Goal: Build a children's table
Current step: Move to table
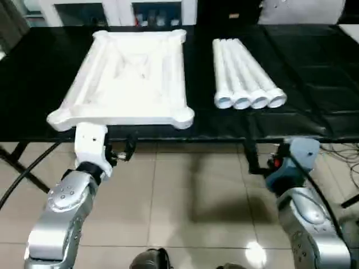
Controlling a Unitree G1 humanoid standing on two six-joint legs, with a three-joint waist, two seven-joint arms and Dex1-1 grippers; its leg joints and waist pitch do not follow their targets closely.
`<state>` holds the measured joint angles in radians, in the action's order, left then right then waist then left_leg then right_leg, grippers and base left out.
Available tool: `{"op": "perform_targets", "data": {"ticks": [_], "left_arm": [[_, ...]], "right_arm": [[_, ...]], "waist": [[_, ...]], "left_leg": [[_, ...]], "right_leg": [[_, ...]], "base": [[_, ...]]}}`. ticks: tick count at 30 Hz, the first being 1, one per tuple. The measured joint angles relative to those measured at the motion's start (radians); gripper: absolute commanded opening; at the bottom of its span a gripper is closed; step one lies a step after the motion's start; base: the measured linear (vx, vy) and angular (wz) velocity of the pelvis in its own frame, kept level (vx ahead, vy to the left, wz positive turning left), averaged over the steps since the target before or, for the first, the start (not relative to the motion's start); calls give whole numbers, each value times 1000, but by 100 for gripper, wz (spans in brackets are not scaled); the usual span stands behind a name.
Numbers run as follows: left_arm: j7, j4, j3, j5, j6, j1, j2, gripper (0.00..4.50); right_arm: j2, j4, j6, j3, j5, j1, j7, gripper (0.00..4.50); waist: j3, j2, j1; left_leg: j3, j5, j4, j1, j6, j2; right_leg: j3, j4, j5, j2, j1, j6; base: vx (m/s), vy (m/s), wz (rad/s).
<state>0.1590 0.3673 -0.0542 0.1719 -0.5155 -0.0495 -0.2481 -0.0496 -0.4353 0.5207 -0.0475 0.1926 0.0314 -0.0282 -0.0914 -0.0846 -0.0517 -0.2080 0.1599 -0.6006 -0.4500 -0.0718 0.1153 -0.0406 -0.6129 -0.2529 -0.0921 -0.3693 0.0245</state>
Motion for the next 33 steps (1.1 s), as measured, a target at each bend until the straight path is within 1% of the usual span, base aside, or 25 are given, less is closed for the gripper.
{"op": "perform_targets", "data": {"ticks": [3, 6, 8, 10, 11, 12, 13, 14, 15, 16, 17, 18, 19, 21, 22, 23, 24, 25, 26, 27, 28, 29, 30, 32, 33], "left_arm": [[-4, 1, 2, 7, -11, 2, 11, 443], [-10, -5, 21, 4, -10, -11, 28, 443], [-9, -10, 37, -11, -8, -21, 28, 443], [-3, -9, 44, -13, -5, -21, 24, 443], [2, -9, 45, -13, -5, -22, 20, 443], [4, -12, 49, -12, -8, -29, 18, 443], [8, -7, 55, -11, -8, -42, 17, 443], [10, -3, 52, -11, -5, -45, 17, 443], [11, -8, 52, -12, -6, -46, 13, 443], [12, -14, 45, -11, -6, -35, 12, 443], [13, -27, 43, -10, -8, -46, 13, 443], [13, -31, 38, -9, -8, -55, 11, 443], [14, -34, 28, -9, -8, -64, 2, 443], [23, -47, 31, -9, -8, -81, -1, 443], [29, -47, 32, -10, -7, -82, -5, 443], [32, -47, 32, -10, -7, -82, -7, 443], [32, -48, 31, -10, -6, -78, -9, 443], [32, -50, 24, -10, -7, -66, -14, 443], [32, -53, 22, -10, -6, -66, -15, 443], [32, -56, 21, -10, -5, -77, -16, 443], [31, -57, 16, -10, -4, -79, -17, 443], [30, -57, 7, -10, -5, -73, -18, 443], [27, -59, -7, -10, -6, -62, -19, 443], [21, -57, -21, -12, -9, -33, -21, 443], [21, -55, -20, -12, -9, -28, -20, 443]], "right_arm": [[18, 6, 8, 3, 7, -28, 2, 450], [-2, 22, -18, 11, -36, -41, 9, 450], [-5, 34, 26, 10, -24, -43, -1, 450], [-1, 56, 44, 11, 1, -43, -11, 450], [1, 56, 47, 15, 10, -42, -18, 450], [2, 55, 54, 16, 11, -41, -23, 450], [0, 58, 63, 15, 10, -38, -25, 450], [-3, 62, 63, 18, 11, -51, -31, 450], [-8, 69, 61, 21, 11, -64, -42, 450], [-15, 73, 57, 35, 8, -80, -51, 450], [-19, 72, 55, 44, 6, -86, -59, 450], [-22, 80, 56, 55, 5, -84, -66, 450], [-18, 92, 57, 72, 2, -82, -68, 450], [-27, 95, 57, 91, -9, -82, -70, 450], [-29, 96, 56, 89, -11, -88, -69, 450], [-28, 96, 56, 87, -11, -90, -70, 450], [-29, 101, 55, 83, -10, -95, -72, 450], [-29, 106, 54, 81, -10, -105, -76, 450], [-37, 103, 48, 85, -12, -106, -80, 450], [-43, 104, 42, 87, -16, -105, -82, 450], [-51, 111, 43, 98, -29, -101, -86, 450], [-53, 117, 43, 107, -33, -102, -88, 450], [-46, 125, 43, 121, -33, -106, -94, 450], [-43, 128, 40, 140, -19, -106, -126, 450], [-43, 128, 40, 135, -7, -108, -133, 450]], "waist": [[-7, 1, 14], [-11, 19, 16], [-16, 25, 15], [-27, 13, 22], [-32, 9, 28], [-35, 9, 26], [-23, 30, 14], [-15, 45, 13], [-17, 43, 11], [-18, 12, 0], [-22, -8, 8], [-25, -25, 23], [-30, -32, 29], [-29, -25, 43], [-27, -25, 53], [-26, -25, 55], [-29, -22, 60], [-31, -29, 55], [-29, -40, 56], [-25, -51, 62], [-19, -45, 78], [-17, -32, 92], [-14, -26, 103], [4, 7, 132], [12, 21, 137]], "left_leg": [[-8, -6, 5, 1, -7, -12], [-16, -16, 28, 5, 10, -18], [1, -12, 22, 9, 17, -19], [35, -8, 7, 12, 23, -22], [41, -8, 11, 11, 23, -22], [35, -9, 28, 7, 26, -27], [10, -22, 59, 11, 46, -36], [1, -23, 71, 9, 77, -47], [35, -1, 16, 2, 118, -57], [125, 22, -62, 15, 112, -47], [146, 41, -81, 17, 96, -42], [148, 53, -82, 22, 80, -39], [164, 54, -67, 26, 80, -47], [210, 51, -21, 32, 85, -90], [225, 52, 7, 41, 85, -105], [223, 65, 15, 45, 89, -104], [191, 93, -8, 60, 87, -82], [170, 135, -68, 75, 73, -44], [164, 137, -77, 94, 70, -13], [147, 117, -71, 104, 97, 13], [133, 111, -60, 119, 94, 12], [132, 111, -51, 124, 92, 2], [138, 105, -45, 127, 81, -6], [142, 110, -38, 138, 72, -22], [139, 112, -36, 140, 71, -31]], "right_leg": [[3, -20, -14, -7, -8, -24], [11, -9, -19, -25, -16, 2], [6, 0, -14, -27, -10, 25], [-17, 4, -19, -24, 2, 29], [-25, 3, -34, -19, 9, 23], [-34, -36, -53, -19, 6, -14], [-32, -67, -71, -20, 16, -44], [-12, -56, -70, -28, 3, -12], [-6, -50, -50, -37, -1, 18], [-24, -51, -28, -35, 18, 30], [-45, -50, -26, -33, 24, 32], [-45, -51, -27, -27, 26, 31], [-39, -48, -38, -11, 43, 13], [-27, -20, -54, -2, 51, -14], [-26, 5, -53, -5, 69, -11], [-31, 19, -53, -9, 82, -4], [-31, 31, -53, -8, 89, -2], [-40, 34, -54, -7, 115, -2], [-54, 35, -54, -5, 132, 2], [-65, 34, -54, -1, 141, 7], [-49, 30, -60, 4, 139, 1], [-33, 15, -74, 9, 130, -23], [-25, -7, -85, 14, 118, -42], [-23, -76, -77, 18, 73, -22], [-19, -87, -69, 18, 45, -10]], "base": [[-65, 98, 7], [-99, 31, 0], [-37, 0, -8], [-92, 48, -42], [-78, 61, -36], [-126, 51, -10], [-81, 15, 3], [-78, -42, 11], [25, -59, -6], [0, 0, 0], [32, 46, -20], [-50, 65, -11], [-60, 17, -5], [-82, 28, 30], [-44, -26, 85], [-5, -47, 67], [-25, -61, 48], [0, 0, 0], [0, 0, 0], [114, 43, 17], [21, 25, 23], [66, 46, 17], [110, 37, -16], [126, 13, -14], [144, -69, -1]]}}
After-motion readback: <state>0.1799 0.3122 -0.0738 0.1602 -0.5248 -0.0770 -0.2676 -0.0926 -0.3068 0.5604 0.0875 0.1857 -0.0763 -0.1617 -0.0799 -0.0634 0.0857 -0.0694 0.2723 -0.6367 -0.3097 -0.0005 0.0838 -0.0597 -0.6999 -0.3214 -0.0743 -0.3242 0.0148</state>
